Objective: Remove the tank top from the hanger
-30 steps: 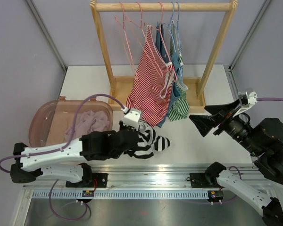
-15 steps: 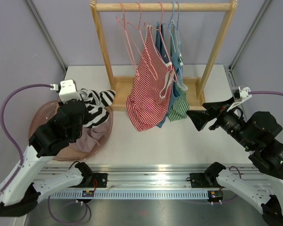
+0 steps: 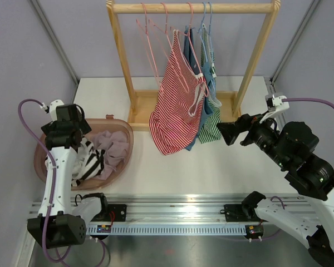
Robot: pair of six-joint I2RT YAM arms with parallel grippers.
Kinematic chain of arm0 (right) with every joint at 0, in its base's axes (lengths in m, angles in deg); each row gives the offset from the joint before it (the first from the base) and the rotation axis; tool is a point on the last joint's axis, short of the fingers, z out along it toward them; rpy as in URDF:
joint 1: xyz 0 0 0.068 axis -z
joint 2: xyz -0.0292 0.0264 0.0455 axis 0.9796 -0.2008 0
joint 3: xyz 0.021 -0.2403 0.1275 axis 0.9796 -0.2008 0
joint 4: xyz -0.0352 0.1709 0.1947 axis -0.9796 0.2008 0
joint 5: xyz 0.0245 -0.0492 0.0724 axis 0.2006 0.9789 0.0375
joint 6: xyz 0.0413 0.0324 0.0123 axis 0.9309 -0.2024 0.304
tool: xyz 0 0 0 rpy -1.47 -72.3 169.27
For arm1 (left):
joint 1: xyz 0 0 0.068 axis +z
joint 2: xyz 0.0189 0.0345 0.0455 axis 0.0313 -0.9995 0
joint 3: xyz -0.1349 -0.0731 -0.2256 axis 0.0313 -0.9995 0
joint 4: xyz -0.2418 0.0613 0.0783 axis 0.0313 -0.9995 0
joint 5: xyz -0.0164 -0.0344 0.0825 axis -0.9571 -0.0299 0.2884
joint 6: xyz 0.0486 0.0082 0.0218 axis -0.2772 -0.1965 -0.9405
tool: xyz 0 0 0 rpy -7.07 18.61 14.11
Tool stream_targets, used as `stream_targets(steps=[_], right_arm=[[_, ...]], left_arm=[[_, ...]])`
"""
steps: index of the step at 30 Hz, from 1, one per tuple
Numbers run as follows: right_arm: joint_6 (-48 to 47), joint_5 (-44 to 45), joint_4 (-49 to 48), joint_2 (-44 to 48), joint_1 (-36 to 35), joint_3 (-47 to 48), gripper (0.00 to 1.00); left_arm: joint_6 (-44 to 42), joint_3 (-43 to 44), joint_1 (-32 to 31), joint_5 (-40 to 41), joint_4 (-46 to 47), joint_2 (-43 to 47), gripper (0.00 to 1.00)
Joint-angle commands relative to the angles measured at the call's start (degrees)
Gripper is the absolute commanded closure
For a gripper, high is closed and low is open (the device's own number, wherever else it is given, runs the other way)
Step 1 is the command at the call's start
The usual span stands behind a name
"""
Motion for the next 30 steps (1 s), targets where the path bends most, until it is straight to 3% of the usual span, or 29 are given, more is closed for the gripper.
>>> stream_targets(steps=[1,5,9,15,22,30], right_arm=[[0.2,3.5,-1.4,-1.4,-0.4,1.4,0.00],[1.4,7.9,-3.3,-3.7,-0.4,1.6,0.00],[0.5,8.9,-2.9,-9.1,-0.4,5.7,0.01],[-2.6,10.7,-2.2,-16.3,-0.4,14.1,0.03],[-7.6,10.8,-0.4,-29.4,-0.4,27.8,0.32],[-12.8,12.3,5.3,-46.6,-0.4,49.5,0.35]], left_arm=[[-0.4,0.0,0.4,-9.1,5.1,2.3,0.01],[-3.4,-2.6,-0.7,-21.8,8.8,6.7,0.01],[-6.5,-5.3,-6.3,-36.2,11.5,11.3,0.01],[-6.0,-8.8,-14.8,-45.5,11.1,19.4,0.01],[-4.2,-15.1,-20.2,-46.6,11.7,22.8,0.01],[-3.4,-16.3,-24.2,-44.0,12.1,24.0,0.01]])
